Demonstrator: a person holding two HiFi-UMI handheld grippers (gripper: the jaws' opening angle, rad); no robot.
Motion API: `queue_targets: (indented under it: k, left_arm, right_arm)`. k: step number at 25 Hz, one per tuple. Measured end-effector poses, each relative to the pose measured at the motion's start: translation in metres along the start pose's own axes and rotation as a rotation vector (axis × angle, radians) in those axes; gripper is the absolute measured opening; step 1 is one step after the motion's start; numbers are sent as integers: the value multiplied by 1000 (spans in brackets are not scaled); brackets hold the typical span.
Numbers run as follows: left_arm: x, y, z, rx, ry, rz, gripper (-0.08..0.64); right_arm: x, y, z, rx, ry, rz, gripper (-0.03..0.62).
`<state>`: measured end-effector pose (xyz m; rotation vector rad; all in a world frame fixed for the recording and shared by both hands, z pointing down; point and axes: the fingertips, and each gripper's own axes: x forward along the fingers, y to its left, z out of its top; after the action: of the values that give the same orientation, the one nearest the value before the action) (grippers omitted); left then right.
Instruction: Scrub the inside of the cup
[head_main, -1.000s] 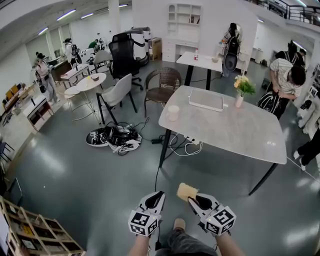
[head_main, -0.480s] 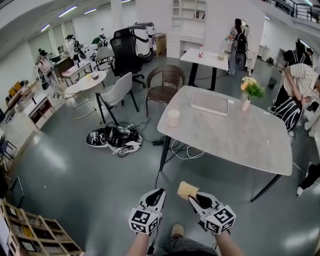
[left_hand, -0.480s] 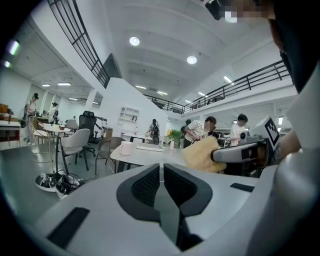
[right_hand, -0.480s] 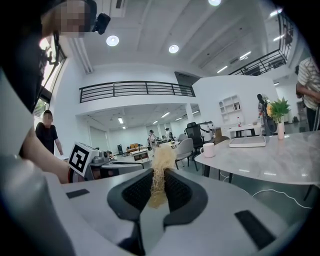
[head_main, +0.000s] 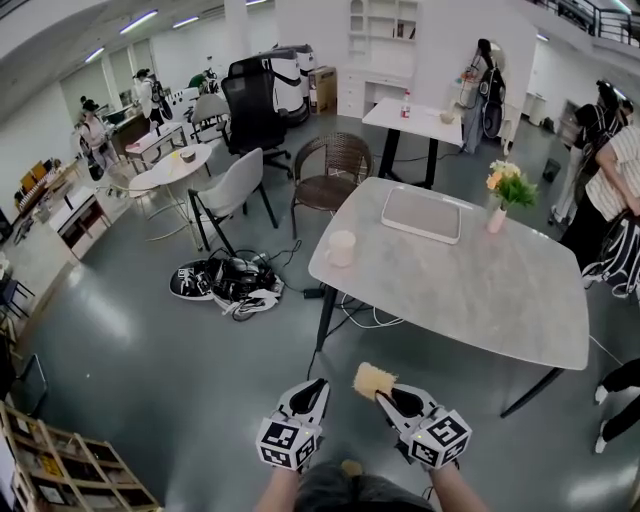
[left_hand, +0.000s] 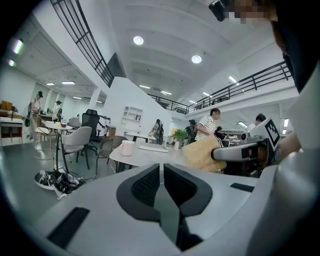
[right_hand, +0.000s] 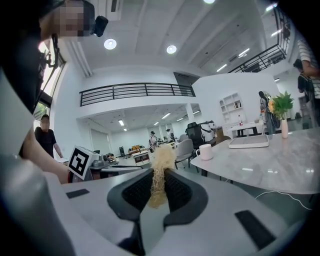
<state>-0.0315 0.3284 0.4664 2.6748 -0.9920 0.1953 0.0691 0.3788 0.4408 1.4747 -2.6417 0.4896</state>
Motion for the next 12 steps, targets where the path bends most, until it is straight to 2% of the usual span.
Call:
queue_targets:
  k: [12]
  left_arm:
    - [35,23,-2,-11,23,11,38]
  right_arm:
    - [28,-34,1,33,8,9,60]
